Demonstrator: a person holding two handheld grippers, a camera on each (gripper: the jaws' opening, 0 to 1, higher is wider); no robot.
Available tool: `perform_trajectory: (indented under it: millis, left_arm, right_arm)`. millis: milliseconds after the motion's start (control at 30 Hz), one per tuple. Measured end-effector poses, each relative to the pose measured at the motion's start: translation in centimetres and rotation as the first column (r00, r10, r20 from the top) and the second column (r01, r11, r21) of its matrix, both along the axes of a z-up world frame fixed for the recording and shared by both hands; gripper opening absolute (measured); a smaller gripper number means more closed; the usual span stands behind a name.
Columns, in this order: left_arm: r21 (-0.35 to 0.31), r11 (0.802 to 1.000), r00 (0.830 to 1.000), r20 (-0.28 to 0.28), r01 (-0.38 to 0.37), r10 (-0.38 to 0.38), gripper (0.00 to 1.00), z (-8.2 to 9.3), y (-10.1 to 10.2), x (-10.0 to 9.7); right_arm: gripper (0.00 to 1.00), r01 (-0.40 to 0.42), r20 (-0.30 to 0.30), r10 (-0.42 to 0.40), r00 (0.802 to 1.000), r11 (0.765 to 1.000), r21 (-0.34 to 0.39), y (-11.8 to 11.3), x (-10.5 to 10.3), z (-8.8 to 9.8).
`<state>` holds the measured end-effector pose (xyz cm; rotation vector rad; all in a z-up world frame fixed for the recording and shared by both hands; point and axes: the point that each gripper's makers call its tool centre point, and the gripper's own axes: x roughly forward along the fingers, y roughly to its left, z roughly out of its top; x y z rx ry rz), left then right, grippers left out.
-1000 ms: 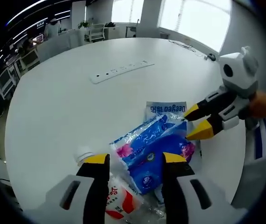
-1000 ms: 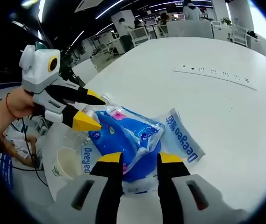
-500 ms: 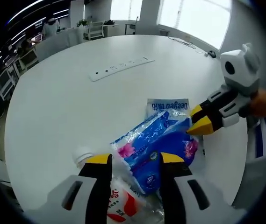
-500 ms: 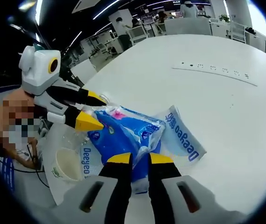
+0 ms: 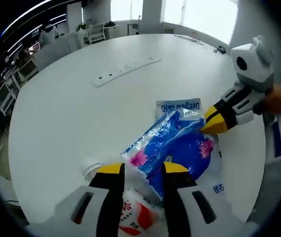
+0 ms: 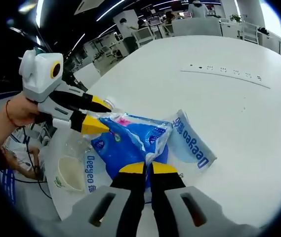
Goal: Arrange the tabletop items into an orderly group along one side of the table until the central work area is clear of visible clutter.
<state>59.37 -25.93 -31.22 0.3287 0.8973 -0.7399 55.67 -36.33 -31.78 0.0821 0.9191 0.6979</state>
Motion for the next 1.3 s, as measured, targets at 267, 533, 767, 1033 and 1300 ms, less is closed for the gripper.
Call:
perform_trajectory:
  millis: [267, 533, 767, 1033, 1300]
  left_arm:
    - [0.002, 1.000, 1.000, 0.004, 0.008, -0.008, 0.19, 0.0, 0.0, 0.0]
    - [-0.002, 1.000, 1.000, 0.004, 0.006, -0.006, 0.13, 0.0, 0.0, 0.0]
    - [-0.014, 1.000, 0.999, -0.033, -0.007, 0.007, 0.04, -0.6, -0.3, -0.7]
    - [-0.029, 0.999, 0.998, -0.055, -0.025, 0.023, 0.01, -0.6, -0.3, -0.9]
    - [-0.047, 0.998, 0.998, -0.062, -0.034, 0.032, 0.00, -0.2, -0.3, -1.2]
  right_arm:
    - [0.00, 0.009, -0.001, -0.009, 1.000, 1.000, 0.000, -0.2, 0.1, -0.1]
    - [0.00, 0.015, -0.003, -0.015, 1.000, 1.000, 0.001, -0.4, 0.1, -0.1]
    - [0.00, 0.021, -0.005, -0.020, 1.000, 1.000, 0.005, -0.4, 0.2, -0.2]
    - [0.00, 0.019, -0.007, -0.019, 1.000, 1.000, 0.009, -0.3, 0.1, -0.2]
    - [0.00, 0.018, -0.009, -0.018, 1.000, 1.000, 0.010, -0.3, 0.2, -0.1]
